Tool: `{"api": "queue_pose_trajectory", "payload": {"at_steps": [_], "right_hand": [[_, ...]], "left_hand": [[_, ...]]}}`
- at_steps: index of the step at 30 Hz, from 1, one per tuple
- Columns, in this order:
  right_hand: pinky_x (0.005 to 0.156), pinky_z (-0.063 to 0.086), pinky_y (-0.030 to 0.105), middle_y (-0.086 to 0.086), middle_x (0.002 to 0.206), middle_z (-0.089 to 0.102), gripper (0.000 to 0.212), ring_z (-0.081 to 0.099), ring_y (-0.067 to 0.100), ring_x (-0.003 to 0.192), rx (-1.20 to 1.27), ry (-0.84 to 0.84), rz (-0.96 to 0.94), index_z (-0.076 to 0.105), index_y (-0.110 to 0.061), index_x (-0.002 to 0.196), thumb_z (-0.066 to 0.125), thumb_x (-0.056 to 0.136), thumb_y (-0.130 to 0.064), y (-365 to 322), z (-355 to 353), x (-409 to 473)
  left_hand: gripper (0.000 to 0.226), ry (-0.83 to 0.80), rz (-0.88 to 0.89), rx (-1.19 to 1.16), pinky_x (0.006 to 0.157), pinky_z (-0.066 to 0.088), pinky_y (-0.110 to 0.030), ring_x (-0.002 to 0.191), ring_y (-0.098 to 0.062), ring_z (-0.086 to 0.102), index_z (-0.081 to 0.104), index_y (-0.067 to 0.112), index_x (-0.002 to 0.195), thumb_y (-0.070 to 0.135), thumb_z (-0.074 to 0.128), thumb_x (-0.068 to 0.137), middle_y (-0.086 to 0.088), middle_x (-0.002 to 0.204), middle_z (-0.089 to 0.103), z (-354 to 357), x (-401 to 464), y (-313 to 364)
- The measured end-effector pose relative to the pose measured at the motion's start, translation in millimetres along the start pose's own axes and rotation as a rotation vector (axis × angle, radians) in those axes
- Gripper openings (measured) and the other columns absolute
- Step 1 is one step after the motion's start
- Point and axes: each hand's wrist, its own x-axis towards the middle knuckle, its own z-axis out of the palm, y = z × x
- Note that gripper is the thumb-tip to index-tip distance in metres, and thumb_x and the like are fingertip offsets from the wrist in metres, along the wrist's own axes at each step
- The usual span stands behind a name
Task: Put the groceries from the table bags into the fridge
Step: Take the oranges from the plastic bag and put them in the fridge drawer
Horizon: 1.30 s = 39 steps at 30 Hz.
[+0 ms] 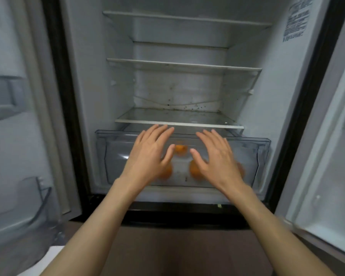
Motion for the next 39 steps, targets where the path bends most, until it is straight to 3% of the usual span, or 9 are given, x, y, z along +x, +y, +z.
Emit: {"api": "queue_pose_trajectory", "payload": {"at_steps": [5, 8, 10, 14, 18, 22, 25, 33, 39], "right_hand": [[0.116, 0.012, 0.039, 0.003, 0.151, 0.033, 0.069, 0.020, 0.018, 0.143, 0.139, -0.166, 0.014, 0.035, -0.021, 0.142, 0.028, 0.084, -0.058, -62, 28, -106], [0.116, 0.001, 0.033, -0.001, 0.156, 0.018, 0.063, 0.007, 0.012, 0.145, 0.180, -0.319, 0.036, 0.022, -0.026, 0.146, 0.038, 0.092, -0.052, -99, 41, -164], [0.116, -0.003, 0.033, -0.003, 0.157, 0.012, 0.063, 0.001, 0.010, 0.144, 0.201, -0.409, 0.051, 0.017, -0.028, 0.147, 0.039, 0.093, -0.051, -124, 45, -202], [0.114, -0.008, 0.033, -0.004, 0.158, 0.006, 0.073, -0.006, 0.010, 0.143, 0.209, -0.631, -0.031, 0.011, -0.032, 0.148, 0.018, 0.083, -0.064, -181, 55, -276], [0.115, -0.007, 0.037, -0.003, 0.158, -0.001, 0.066, -0.008, 0.013, 0.145, 0.241, -0.831, -0.145, 0.005, -0.031, 0.148, 0.028, 0.092, -0.058, -246, 71, -326], [0.116, -0.006, 0.039, -0.002, 0.158, -0.001, 0.065, -0.008, 0.014, 0.145, 0.348, -0.910, -0.301, 0.004, -0.033, 0.148, 0.034, 0.094, -0.053, -318, 91, -343], [0.118, -0.003, 0.041, -0.002, 0.159, -0.001, 0.064, -0.008, 0.015, 0.145, 0.382, -0.934, -0.411, 0.005, -0.032, 0.148, 0.034, 0.094, -0.053, -362, 108, -343], [0.116, -0.003, 0.042, 0.001, 0.159, 0.002, 0.066, -0.004, 0.018, 0.146, 0.480, -0.989, -0.694, 0.010, -0.027, 0.149, 0.033, 0.093, -0.054, -518, 172, -342], [0.116, 0.005, 0.044, 0.004, 0.158, 0.011, 0.066, 0.003, 0.019, 0.146, 0.621, -0.987, -0.818, 0.016, -0.025, 0.149, 0.038, 0.093, -0.053, -624, 216, -324]], "left_hand": [[0.052, -0.013, -0.086, -0.083, 0.105, 0.037, -0.049, 0.132, -0.024, 0.041, 0.047, 0.014, 0.134, 0.038, 0.041, 0.089, -0.007, 0.138, 0.050, -25, -132, 0], [0.050, -0.095, -0.164, -0.029, 0.107, 0.034, -0.050, 0.135, -0.023, 0.036, 0.048, 0.016, 0.133, 0.038, 0.041, 0.090, -0.006, 0.138, 0.050, -39, -218, -6], [0.049, -0.135, -0.236, 0.009, 0.108, 0.031, -0.049, 0.137, -0.023, 0.029, 0.047, 0.017, 0.134, 0.039, 0.040, 0.090, -0.006, 0.139, 0.048, -55, -270, -12], [0.052, -0.219, -0.416, 0.131, 0.112, 0.019, -0.046, 0.139, -0.021, 0.018, 0.042, 0.021, 0.138, 0.042, 0.034, 0.092, -0.005, 0.145, 0.040, -95, -367, -18], [0.058, -0.334, -0.631, 0.219, 0.115, 0.010, -0.045, 0.143, -0.020, 0.010, 0.033, 0.025, 0.142, 0.049, 0.024, 0.091, -0.001, 0.153, 0.026, -144, -459, -22], [0.061, -0.343, -0.852, 0.329, 0.116, 0.001, -0.041, 0.144, -0.018, -0.002, 0.016, 0.031, 0.147, 0.054, 0.017, 0.090, 0.002, 0.157, 0.012, -198, -523, -36], [0.057, -0.323, -0.988, 0.378, 0.117, -0.003, -0.041, 0.144, -0.018, -0.009, 0.007, 0.033, 0.147, 0.047, 0.029, 0.096, 0.002, 0.158, 0.002, -230, -547, -46], [0.059, -0.330, -1.313, 0.588, 0.109, -0.017, -0.044, 0.143, -0.018, -0.017, -0.001, 0.034, 0.147, 0.047, 0.027, 0.096, 0.003, 0.157, -0.007, -317, -618, -109], [0.057, -0.251, -1.515, 0.604, 0.114, -0.012, -0.045, 0.142, -0.017, -0.020, 0.001, 0.034, 0.147, 0.045, 0.027, 0.097, 0.003, 0.157, -0.010, -376, -640, -161]]}}
